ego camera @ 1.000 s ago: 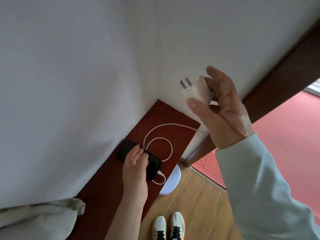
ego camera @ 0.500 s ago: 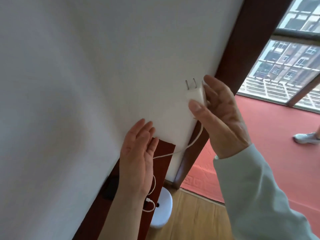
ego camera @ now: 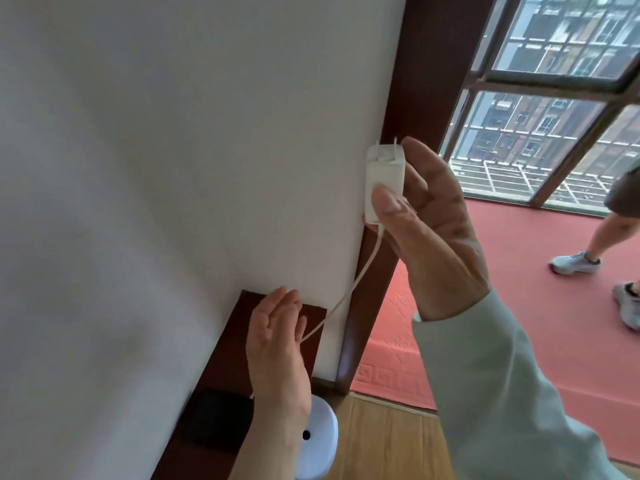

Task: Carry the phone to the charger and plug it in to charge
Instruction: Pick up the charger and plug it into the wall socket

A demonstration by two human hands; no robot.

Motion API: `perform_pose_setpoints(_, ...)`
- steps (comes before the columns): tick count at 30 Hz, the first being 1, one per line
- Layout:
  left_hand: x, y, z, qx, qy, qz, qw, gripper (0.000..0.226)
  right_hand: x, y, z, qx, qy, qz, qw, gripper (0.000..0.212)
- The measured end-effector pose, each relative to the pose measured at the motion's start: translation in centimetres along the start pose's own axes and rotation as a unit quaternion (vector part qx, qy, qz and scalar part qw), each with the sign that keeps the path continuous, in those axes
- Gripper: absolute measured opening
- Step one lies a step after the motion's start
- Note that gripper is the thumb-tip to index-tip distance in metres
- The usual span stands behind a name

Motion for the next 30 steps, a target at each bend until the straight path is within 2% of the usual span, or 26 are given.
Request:
perform_pose_setpoints(4, 3.0, -3.0, 1.5, 0.038, 0.043, 0.015, 0.998, 0.025, -0.3, 1.1, 0.0, -0.014, -0.011, 0.001, 1.000, 0.053)
perform_pose_setpoints(9, 7.6, -5.9, 2.6, 0.052, 0.101, 0.051, 0.992, 0.031, -0.2, 4.0, -0.3, -0.044, -0.016, -0.012, 0.999, 0.058)
perform_pose_setpoints(14, 11.5, -8.5, 2.8, 0.063, 0.149, 0.080, 0.984, 0.027, 0.6, 8.6, -1.4, -0.086, -0.005, -0.015, 0.996, 0.052)
perform_pose_setpoints(19, 14.6, -10.8, 2.8, 0.064, 0.190, 0.152, 0.968, 0.033, 0.9, 12.4, -2.7, -0.121, -0.019, -0.002, 0.993, 0.053)
perform_pose_setpoints(25, 17.5, -15.5, 2.8, 0.096, 0.241, 0.275, 0.926, 0.047, 2.1, 14.9, -3.4, -0.153, -0.013, -0.001, 0.988, 0.051)
perform_pose_setpoints(30, 17.5, -16.7, 2.8, 0.110, 0.262, 0.472, 0.834, 0.059, 3.1, 16.2, -3.8, -0.172, -0.001, -0.003, 0.985, 0.055)
Point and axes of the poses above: each hand's wrist, its own z-axis towards the middle knuckle, its own x-axis out of the back of the hand, y = z × x, the point moved 9 cm from there along z, towards the middle knuckle, and after that the axes turned 12 degrees about z, right-handed, at the moved point
